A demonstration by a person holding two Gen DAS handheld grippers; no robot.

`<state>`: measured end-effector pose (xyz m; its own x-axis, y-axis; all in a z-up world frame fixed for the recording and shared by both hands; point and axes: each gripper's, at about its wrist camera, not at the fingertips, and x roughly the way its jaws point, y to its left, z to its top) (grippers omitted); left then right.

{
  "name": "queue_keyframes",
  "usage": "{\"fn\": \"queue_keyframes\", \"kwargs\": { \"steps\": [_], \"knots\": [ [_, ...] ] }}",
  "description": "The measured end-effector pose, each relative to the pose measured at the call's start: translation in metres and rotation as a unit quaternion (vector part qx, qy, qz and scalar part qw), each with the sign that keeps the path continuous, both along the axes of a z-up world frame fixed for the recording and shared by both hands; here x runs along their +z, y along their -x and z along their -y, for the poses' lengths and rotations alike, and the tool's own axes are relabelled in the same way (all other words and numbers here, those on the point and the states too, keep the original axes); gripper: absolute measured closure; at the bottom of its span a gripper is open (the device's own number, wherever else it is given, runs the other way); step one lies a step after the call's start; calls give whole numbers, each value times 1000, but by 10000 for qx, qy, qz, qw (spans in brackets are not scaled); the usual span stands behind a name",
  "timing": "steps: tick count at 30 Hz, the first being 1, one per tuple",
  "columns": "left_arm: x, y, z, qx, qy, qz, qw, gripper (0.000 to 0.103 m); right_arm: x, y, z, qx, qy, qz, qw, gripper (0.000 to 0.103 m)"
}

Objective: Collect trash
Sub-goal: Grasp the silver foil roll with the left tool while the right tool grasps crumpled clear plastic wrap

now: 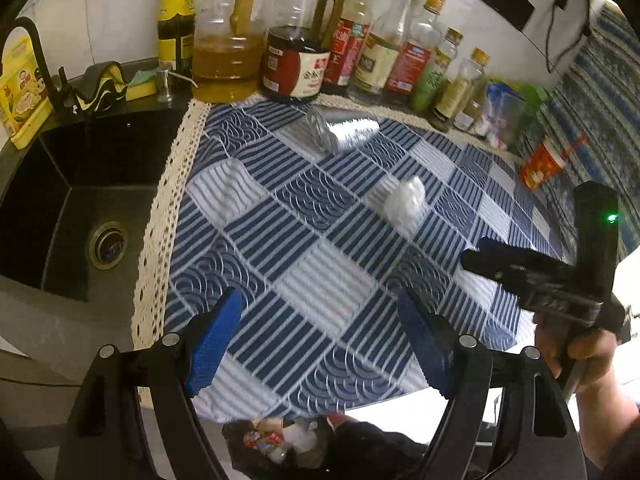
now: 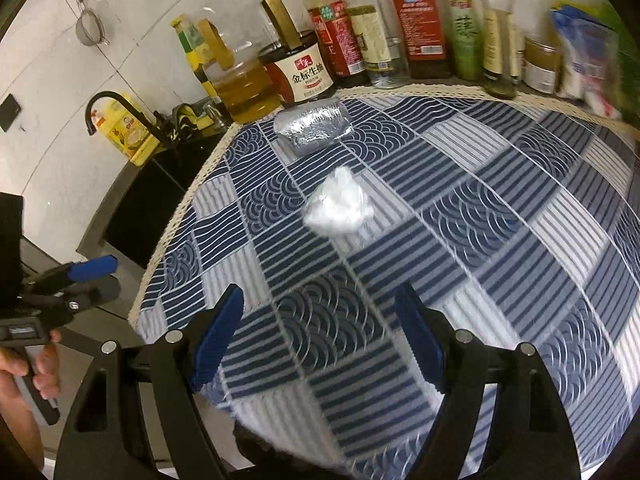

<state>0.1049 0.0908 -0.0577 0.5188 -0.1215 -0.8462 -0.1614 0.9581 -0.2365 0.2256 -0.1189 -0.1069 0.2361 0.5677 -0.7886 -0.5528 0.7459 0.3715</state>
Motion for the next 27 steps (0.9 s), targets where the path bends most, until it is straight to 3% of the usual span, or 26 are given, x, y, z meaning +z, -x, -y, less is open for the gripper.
{"fn": "queue_keyframes", "kwargs": {
  "steps": [16,22,27],
  "knots": [
    [-13,-62,-4,616,48,-311,9976,25,-38,-62,-48,674,135,-83,9976,26],
    [-24,-73,4,621,1,-473,9969,25,-45,-71,-51,863,109,-97,9962,41],
    [-26,-81,8,639,-6,-520,9966,25,-45,-76,-48,965,19,-138,9952,45]
  ]
}}
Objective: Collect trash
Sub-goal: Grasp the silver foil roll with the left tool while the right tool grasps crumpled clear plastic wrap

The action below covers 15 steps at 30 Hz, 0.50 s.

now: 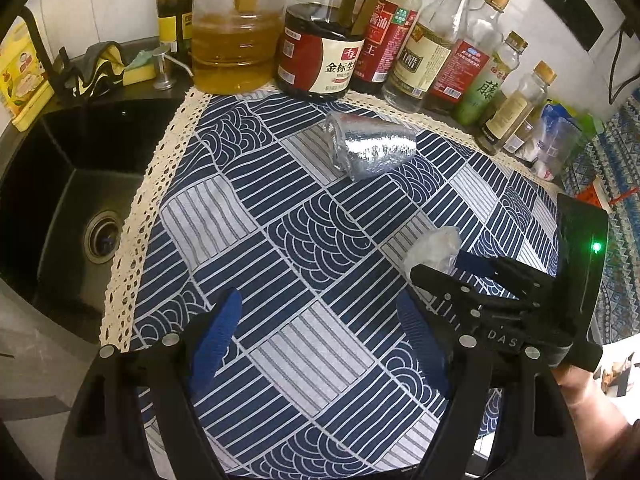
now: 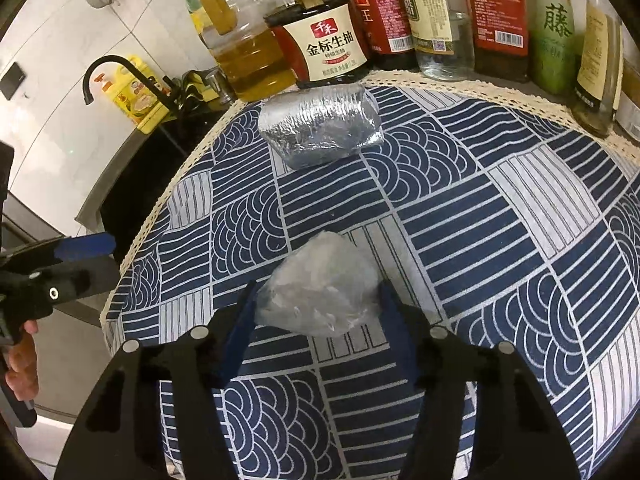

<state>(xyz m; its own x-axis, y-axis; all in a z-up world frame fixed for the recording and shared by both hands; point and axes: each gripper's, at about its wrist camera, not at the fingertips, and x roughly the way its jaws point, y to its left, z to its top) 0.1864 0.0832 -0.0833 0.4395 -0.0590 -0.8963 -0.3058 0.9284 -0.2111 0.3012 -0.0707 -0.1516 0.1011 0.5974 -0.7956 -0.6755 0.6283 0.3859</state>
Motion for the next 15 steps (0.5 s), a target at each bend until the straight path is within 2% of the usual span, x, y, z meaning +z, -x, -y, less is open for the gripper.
{"fn": "queue_keyframes", "kwargs": {
  "steps": [4,9,10,11,15],
  "knots": [
    [3,-9,5,-46,-16,5,10000,25,4,-2,6,1,-75,-27,10000,45],
    [7,-29,13,-151,-18,18,9999,25,18,-2,19,6,-138,147,9998,45],
    [8,-33,14,-167,-12,31,9999,24,20,-3,23,-4,-162,143,9998,45],
    [8,-38,16,-183,-31,34,9998,18,22,-3,27,-21,-192,142,9997,45],
    [11,-59,23,-225,-75,92,9997,13,32,-1,43,-29,-224,291,9993,45]
  ]
}}
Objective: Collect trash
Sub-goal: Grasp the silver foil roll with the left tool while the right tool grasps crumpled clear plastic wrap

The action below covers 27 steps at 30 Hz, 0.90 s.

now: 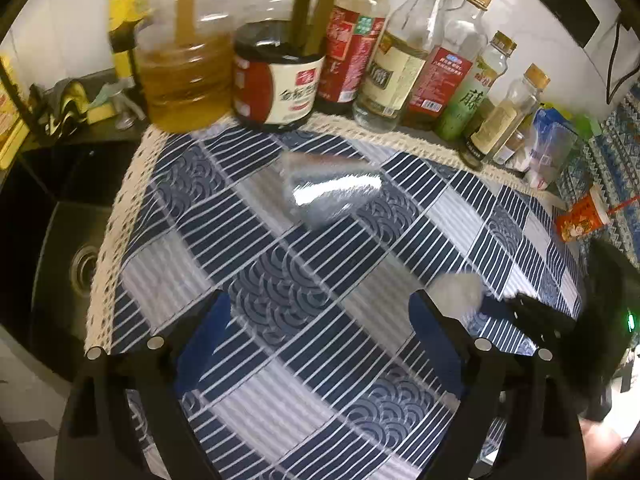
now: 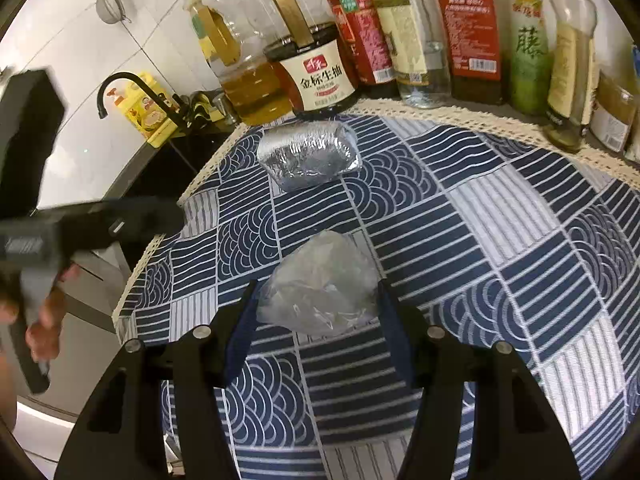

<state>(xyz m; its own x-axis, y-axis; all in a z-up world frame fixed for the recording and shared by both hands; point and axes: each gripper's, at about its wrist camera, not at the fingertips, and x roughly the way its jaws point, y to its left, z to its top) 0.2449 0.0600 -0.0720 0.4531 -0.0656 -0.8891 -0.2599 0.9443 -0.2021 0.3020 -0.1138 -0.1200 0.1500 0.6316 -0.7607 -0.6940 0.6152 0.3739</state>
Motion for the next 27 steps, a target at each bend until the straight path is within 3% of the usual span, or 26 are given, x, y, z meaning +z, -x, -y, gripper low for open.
{"fn": "queue_keyframes", "kwargs": {
  "steps": [2,11,27],
  "knots": [
    [0,-14,4,-4,-61,29,10000,7,3,2,7,0,29,73,10000,45],
    [-8,-68,8,49,-48,28,10000,7,9,1,34,-44,-42,100,9999,45],
    [-46,-123,-4,393,-416,-573,9967,7,4,-15,55,-216,-197,-132,9995,45]
  ]
}}
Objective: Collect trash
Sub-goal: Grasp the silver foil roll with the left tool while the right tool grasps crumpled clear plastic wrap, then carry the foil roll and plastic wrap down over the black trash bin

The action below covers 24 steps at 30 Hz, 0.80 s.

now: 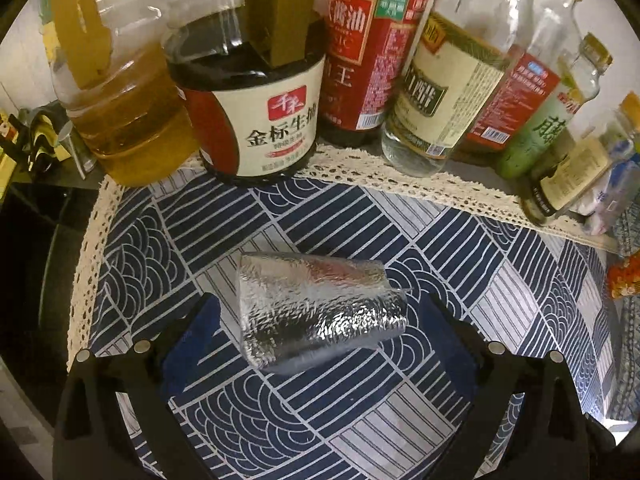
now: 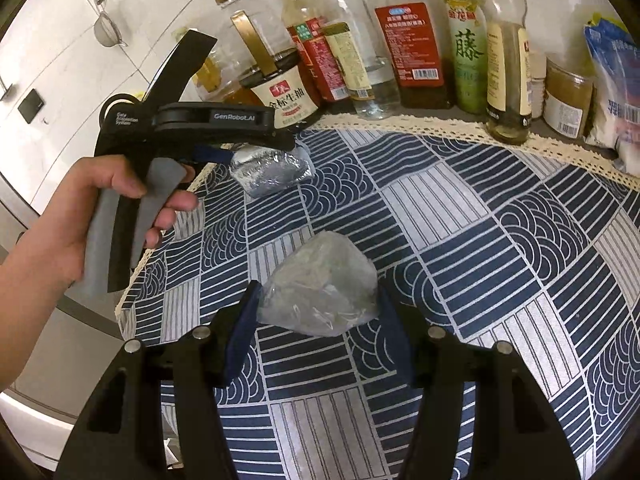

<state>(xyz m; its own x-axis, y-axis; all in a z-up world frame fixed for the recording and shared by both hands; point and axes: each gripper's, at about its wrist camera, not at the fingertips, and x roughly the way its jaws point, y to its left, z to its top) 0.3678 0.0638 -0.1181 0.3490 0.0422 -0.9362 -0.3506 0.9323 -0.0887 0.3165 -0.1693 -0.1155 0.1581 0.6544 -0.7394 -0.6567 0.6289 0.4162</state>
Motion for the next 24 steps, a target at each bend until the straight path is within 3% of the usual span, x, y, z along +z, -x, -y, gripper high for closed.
{"fn": "queue_keyframes", "kwargs": {
  "steps": [5,10,14,24],
  "knots": [
    [-9,-6,-1,99,-192,-206,9996,7,-3,1,3,0,20,-76,10000,45],
    [-14,-7,-6,174,-84,-190,9996,8,-1,0,6,-20,37,-103,9999,45],
    [-15,-8,-9,108,-34,-163,9998,22,-1,0,7,-3,44,-95,9999,45],
    [-10,0,2,-111,-14,-16,9999,25,-7,1,11,-70,48,-143,9999,45]
  ]
}}
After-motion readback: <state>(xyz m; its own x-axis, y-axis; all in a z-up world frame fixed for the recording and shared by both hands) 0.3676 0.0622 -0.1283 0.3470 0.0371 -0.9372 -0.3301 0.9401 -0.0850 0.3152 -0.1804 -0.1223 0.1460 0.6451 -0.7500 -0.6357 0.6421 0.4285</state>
